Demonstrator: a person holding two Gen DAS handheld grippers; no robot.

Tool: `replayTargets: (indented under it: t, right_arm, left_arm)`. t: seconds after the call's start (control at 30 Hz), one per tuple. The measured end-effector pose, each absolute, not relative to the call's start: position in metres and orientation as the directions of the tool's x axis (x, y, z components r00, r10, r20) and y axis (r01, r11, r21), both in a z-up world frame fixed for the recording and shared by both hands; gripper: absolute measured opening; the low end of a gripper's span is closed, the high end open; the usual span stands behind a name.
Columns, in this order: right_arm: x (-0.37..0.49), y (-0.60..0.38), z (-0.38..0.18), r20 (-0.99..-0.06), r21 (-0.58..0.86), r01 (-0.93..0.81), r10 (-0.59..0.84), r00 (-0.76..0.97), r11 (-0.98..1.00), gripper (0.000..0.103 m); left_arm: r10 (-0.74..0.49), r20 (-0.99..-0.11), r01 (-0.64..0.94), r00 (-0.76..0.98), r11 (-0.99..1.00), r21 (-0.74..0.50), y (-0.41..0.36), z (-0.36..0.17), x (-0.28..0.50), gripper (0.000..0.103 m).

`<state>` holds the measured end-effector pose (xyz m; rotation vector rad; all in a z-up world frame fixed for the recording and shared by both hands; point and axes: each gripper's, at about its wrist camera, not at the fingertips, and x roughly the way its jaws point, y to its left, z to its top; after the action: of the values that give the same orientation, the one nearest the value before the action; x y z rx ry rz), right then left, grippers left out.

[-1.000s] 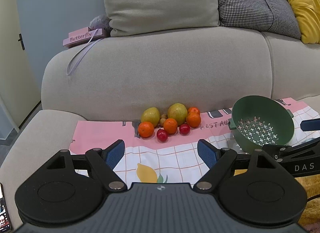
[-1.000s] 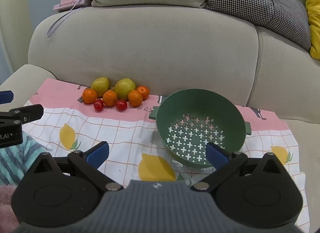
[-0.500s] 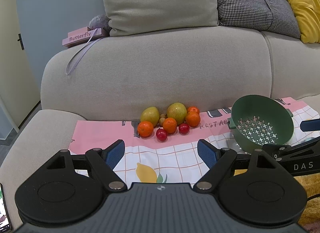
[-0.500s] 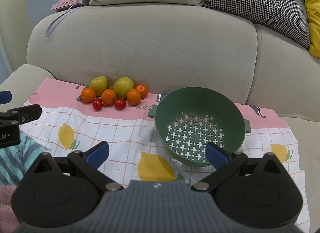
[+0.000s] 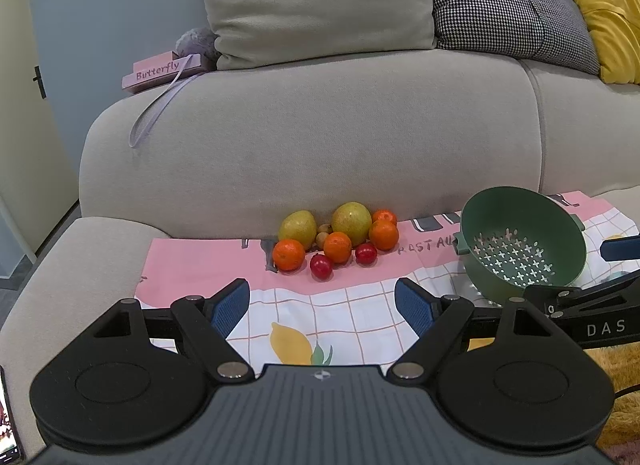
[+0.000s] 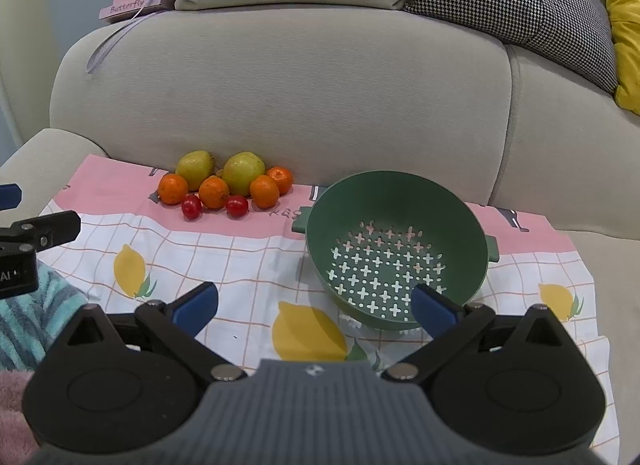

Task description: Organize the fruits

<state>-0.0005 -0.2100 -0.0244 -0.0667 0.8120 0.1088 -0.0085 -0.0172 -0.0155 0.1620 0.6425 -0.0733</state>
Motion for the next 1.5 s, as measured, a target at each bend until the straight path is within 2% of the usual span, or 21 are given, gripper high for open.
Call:
replayTargets:
  t: [1.33, 1.43, 1.5]
  right_arm:
    - [0.017, -0.206, -0.035, -0.752, -0.004, -0.082, 0.051, 0.657, 0.997, 0.099]
    - [0.021, -0.204, -0.037, -0.733, -0.003, -0.104, 0.068, 0.676, 0.995, 0.099]
    - [0.024, -0.201, -0.038, -0.720, 0.004, -0.137, 0.098, 0.687, 0.991, 0.098]
  left_arm:
    - [-0.033, -0.659, 0.172, 0.751, 0.974, 0.147, -0.014, -0.022, 0.019, 0.095]
    - [-0.033, -0.652, 0.186, 0.758, 0.968, 0.168, -0.013, -0.023, 0.025, 0.090]
    - [-0.038, -0.653, 0.194, 0.756, 0.967, 0.168, -0.011, -0.023, 0.031, 0.090]
